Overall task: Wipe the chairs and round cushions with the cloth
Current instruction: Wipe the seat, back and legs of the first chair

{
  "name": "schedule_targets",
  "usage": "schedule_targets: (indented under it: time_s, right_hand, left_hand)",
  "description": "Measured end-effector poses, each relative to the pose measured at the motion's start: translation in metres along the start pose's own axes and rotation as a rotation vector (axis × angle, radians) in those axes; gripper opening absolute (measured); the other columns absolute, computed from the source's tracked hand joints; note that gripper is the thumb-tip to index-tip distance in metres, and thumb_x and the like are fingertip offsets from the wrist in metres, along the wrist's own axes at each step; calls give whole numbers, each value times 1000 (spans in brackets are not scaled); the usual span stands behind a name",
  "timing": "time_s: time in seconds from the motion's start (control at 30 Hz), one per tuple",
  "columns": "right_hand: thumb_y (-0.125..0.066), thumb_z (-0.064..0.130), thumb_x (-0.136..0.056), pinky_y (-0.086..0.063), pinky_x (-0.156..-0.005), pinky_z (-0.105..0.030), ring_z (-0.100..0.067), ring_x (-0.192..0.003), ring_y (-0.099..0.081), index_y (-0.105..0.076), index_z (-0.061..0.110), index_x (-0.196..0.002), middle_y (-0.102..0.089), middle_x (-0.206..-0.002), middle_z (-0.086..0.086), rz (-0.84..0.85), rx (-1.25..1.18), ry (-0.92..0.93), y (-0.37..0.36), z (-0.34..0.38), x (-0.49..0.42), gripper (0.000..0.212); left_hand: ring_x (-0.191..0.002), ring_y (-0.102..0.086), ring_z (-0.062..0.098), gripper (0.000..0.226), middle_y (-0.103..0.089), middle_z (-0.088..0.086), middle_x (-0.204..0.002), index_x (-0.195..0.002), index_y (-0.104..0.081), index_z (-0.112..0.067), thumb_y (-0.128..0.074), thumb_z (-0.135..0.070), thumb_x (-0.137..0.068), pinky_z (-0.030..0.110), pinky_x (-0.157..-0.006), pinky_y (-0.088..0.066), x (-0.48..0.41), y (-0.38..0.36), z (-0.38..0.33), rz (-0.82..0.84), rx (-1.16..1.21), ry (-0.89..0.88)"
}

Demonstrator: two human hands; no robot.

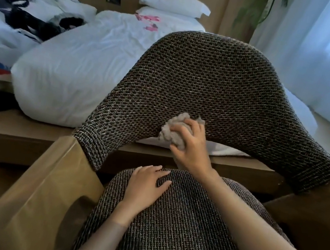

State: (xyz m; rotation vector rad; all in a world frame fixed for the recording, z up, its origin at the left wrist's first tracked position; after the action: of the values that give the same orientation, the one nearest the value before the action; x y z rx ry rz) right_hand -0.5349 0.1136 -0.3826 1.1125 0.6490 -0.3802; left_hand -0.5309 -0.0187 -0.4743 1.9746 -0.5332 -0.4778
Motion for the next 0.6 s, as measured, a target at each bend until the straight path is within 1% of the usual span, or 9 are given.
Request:
schedule_targets:
  time_s: [0.03, 0.1, 0.17, 0.27, 0.37, 0.43, 0.47, 0.53, 0.6]
  right_hand:
    - [-57, 36, -75, -44, -92, -48, -27, -112, -41, -64, 12, -111, -49, -119, -12, -19, -21, 20, 9, 6, -6, 44]
    - [-63, 29, -74, -43, -93, -48, -28, -110, -44, -66, 9, -112, -51, -113, -15, -128, -52, 90, 31, 24, -35, 43]
    - [-65, 25, -75, -39, -98, -45, -27, -113, -42, -65, 11, -118, -51, -116, -15, -255, -67, 132, 49, 43, -77, 45]
    - [-63, 30, -78, -32, -99, -36, -28, -115, -39, -63, 19, -121, -48, -123, -10, -338, -52, 65, 46, 64, -120, 45]
    - [-63, 27, -75, -29, -98, -34, -26, -114, -37, -61, 14, -117, -47, -121, -12, -370, -94, 4, 20, 60, -109, 44]
    - [-64, 23, -74, -32, -99, -37, -23, -112, -36, -56, 15, -117, -47, -117, -13, -330, -133, 9, 1, 49, -78, 45]
    - [-64, 23, -74, -35, -99, -40, -23, -112, -36, -52, 18, -116, -47, -116, -13, -273, -128, 20, -7, 42, -61, 44]
    - [-63, 24, -74, -39, -98, -47, -21, -114, -36, -49, 21, -114, -47, -116, -10, -100, -99, 13, -22, 29, -27, 42]
    - [-62, 26, -75, -42, -94, -48, -17, -112, -35, -54, 18, -111, -46, -114, -6, 34, -87, 13, -22, 23, -7, 38]
  left_hand:
    - [-139, -32, 8, 46, -40, -10, -149, -139, -44, -39, -36, -56, -97, 34, -117, -16, 1, 0, 0, 3, -8, -3]
    - [-140, -29, 9, 46, -37, -10, -151, -140, -42, -39, -34, -55, -98, 34, -117, -13, 3, 0, 0, 5, -23, 2]
    - [-142, -26, 9, 46, -35, -11, -152, -142, -40, -40, -32, -54, -99, 33, -118, -10, 7, 1, 1, -1, -35, 14]
    - [-143, -22, 10, 47, -31, -11, -154, -144, -36, -40, -30, -53, -99, 33, -118, -7, 16, 4, 7, -24, -54, 41]
    - [-144, -21, 10, 47, -29, -10, -155, -144, -36, -39, -30, -52, -100, 32, -118, -7, 25, 9, 14, -49, -67, 75]
    - [-144, -20, 11, 47, -29, -9, -155, -145, -36, -38, -29, -52, -100, 32, -119, -9, 27, 11, 15, -50, -79, 95]
    - [-144, -21, 12, 47, -29, -9, -155, -145, -36, -37, -29, -51, -100, 32, -119, -9, 28, 11, 16, -48, -89, 100]
    - [-144, -22, 13, 48, -30, -8, -155, -145, -37, -37, -29, -51, -100, 32, -118, -10, 30, 11, 14, -58, -98, 104]
    - [-144, -23, 13, 47, -31, -7, -154, -144, -37, -36, -30, -51, -100, 32, -117, -10, 35, 14, 14, -80, -96, 117]
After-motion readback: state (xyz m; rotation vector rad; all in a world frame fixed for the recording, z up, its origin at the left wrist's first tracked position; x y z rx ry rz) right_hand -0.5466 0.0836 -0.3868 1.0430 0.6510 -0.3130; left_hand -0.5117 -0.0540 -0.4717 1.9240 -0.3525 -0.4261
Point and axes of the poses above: each hand's wrist, its own x-axis away from the middle knuckle, its own y-axis out of the back of the hand, z = x × y, the point moved 4 cm from there along -x, towards the middle knuckle
